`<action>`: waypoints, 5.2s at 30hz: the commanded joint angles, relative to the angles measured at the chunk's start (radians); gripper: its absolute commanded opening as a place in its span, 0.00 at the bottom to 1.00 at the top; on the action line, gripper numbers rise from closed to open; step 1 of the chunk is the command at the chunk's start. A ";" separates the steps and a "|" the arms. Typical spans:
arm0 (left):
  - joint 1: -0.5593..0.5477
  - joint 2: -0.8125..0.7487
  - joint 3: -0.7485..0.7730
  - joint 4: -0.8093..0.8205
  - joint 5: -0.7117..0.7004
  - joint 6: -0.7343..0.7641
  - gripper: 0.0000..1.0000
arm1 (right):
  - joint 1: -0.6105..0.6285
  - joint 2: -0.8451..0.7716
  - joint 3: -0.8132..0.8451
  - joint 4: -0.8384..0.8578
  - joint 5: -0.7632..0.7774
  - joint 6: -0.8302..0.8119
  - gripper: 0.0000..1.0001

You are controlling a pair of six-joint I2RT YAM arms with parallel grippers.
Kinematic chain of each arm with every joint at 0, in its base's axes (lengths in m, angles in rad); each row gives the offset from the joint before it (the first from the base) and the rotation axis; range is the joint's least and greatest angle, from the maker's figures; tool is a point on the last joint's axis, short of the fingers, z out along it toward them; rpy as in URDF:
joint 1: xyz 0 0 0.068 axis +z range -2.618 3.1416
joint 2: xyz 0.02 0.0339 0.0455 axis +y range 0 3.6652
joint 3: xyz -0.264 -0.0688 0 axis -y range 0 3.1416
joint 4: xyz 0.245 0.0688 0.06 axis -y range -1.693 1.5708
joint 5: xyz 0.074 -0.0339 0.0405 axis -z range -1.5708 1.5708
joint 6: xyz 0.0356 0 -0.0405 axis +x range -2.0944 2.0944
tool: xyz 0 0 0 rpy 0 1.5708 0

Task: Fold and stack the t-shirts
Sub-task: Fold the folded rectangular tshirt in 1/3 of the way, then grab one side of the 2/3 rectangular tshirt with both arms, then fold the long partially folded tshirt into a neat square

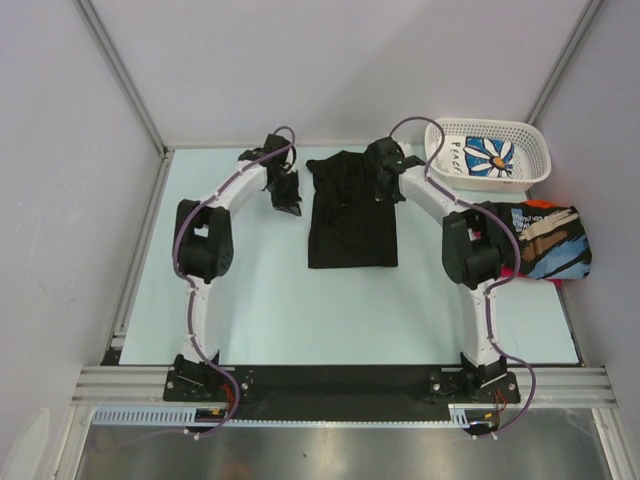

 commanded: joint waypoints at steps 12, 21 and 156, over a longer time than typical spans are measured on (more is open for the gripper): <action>0.119 -0.515 -0.678 0.314 0.329 -0.061 1.00 | -0.308 -0.552 -0.670 0.107 -0.523 0.066 0.17; 0.109 -0.420 -0.864 0.522 0.465 -0.158 1.00 | -0.408 -0.475 -0.972 0.508 -1.059 0.254 0.40; 0.110 0.215 0.450 0.230 0.385 -0.322 0.00 | -0.287 0.296 0.481 0.231 -0.762 0.065 0.00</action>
